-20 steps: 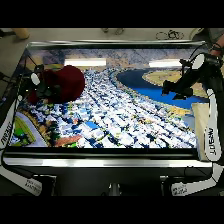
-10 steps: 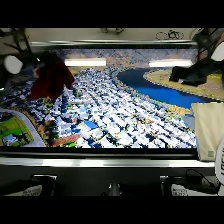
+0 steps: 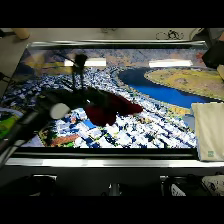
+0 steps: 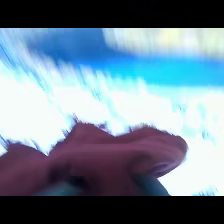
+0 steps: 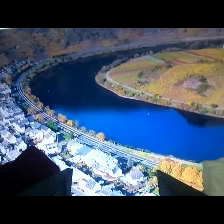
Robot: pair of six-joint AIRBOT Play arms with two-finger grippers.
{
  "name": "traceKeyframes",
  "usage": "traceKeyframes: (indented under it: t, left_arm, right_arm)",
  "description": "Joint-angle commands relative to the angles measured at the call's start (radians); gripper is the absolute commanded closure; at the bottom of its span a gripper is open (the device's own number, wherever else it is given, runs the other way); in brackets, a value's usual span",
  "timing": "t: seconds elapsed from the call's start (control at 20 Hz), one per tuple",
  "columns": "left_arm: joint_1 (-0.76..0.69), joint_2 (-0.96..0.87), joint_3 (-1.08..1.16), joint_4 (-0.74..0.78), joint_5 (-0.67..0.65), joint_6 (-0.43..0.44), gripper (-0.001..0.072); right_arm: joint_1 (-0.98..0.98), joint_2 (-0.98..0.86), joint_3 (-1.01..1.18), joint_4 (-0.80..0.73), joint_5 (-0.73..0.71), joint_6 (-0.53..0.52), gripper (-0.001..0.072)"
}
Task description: Fold the shirts.
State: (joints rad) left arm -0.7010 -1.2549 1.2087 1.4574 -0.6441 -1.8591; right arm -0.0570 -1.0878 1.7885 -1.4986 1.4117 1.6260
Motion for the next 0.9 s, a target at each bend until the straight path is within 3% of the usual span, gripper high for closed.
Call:
traceKeyframes:
  t: [0.0,0.15,0.3,0.35,0.4,0.55,0.85]
  left_arm:
    - [-0.054,-0.113,-0.022,-0.095,-0.13,-0.038,-0.0013]
    - [0.082,-0.06,0.095,0.02,-0.345,0.072,-0.0013]
    - [0.309,0.004,0.074,0.031,-0.448,0.094,-0.0002]
    - [0.391,0.002,0.031,0.014,-0.462,0.094,0.0081]
    - [0.461,-0.009,-0.024,-0.025,-0.46,0.094,0.0102]
    - [0.616,-0.072,-0.182,-0.266,-0.371,0.08,0.0102]
    - [0.593,-0.233,-0.218,-0.559,-0.043,0.099,0.0102]
  right_arm:
    - [0.0,-0.007,-0.022,-0.033,0.159,0.01,0.0183]
    - [0.0,-0.094,-0.129,-0.019,0.188,0.011,0.0179]
    - [0.0,-0.209,-0.299,0.069,0.141,-0.002,0.0176]
    - [0.0,-0.253,-0.35,0.131,0.132,-0.016,0.0176]
    - [0.0,-0.293,-0.388,0.204,0.13,-0.043,0.0176]
    - [0.0,-0.381,-0.432,0.33,0.108,-0.073,0.0177]
    - [0.0,-0.471,-0.434,0.337,0.034,-0.079,0.0178]
